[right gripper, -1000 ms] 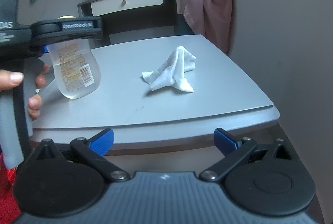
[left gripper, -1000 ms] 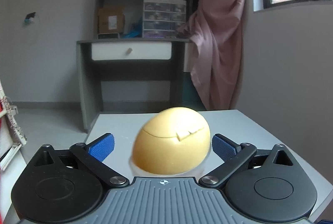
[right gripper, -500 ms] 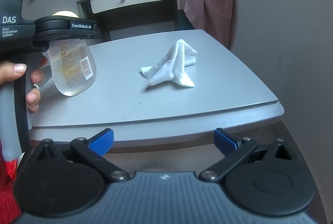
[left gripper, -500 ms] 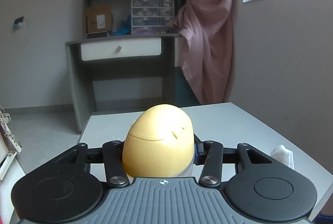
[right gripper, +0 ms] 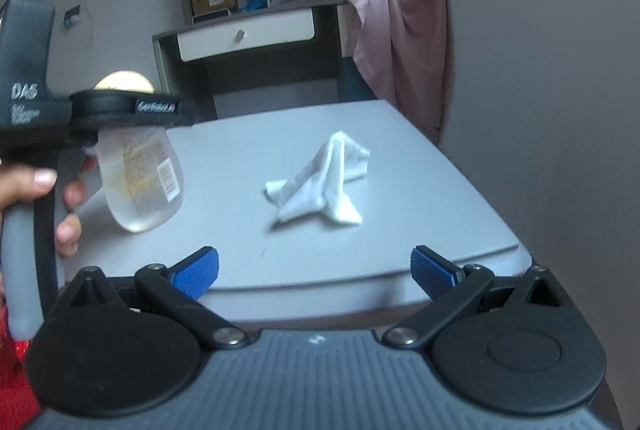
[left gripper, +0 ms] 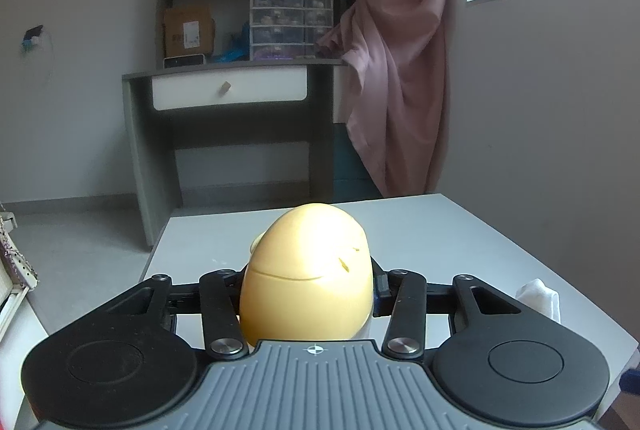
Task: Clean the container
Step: 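Hold the bottle with the left gripper while the right gripper approaches the white cloth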
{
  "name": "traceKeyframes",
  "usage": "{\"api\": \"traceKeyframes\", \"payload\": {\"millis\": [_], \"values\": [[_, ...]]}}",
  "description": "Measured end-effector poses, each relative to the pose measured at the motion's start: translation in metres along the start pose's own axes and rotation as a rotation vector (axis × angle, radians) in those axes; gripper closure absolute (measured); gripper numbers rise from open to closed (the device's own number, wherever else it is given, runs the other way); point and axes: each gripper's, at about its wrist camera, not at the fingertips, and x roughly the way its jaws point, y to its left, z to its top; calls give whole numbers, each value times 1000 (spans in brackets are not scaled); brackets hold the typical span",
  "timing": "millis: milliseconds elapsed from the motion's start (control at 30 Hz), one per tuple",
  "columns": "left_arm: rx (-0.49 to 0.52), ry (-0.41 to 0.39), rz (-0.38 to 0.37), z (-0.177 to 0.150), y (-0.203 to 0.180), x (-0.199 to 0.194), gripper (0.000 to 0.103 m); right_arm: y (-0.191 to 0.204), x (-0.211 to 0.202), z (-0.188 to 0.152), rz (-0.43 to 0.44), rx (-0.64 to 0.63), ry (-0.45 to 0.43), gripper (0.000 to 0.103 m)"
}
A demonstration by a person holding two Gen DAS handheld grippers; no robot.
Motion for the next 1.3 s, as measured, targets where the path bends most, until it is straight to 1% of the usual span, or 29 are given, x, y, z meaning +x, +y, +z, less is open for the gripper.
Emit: {"api": "traceKeyframes", "payload": {"millis": [467, 700, 800, 1033, 1200, 1300], "values": [[8, 21, -6, 5, 0, 0, 58, 0, 13, 13, -13, -35, -42, 1], [7, 22, -7, 7, -1, 1, 58, -4, 18, 17, -22, -29, -53, 1], [15, 18, -3, 7, -5, 3, 58, -6, 24, 19, -30, -24, -52, 3], [20, 21, -8, 8, -5, 4, 58, -8, 37, 23, -24, -27, -63, 3], [23, 24, -8, 9, -6, 5, 58, -9, 47, 29, -13, -23, -73, 7], [27, 25, -8, 10, -7, 5, 58, -10, 55, 31, -8, -23, -68, 12]]}}
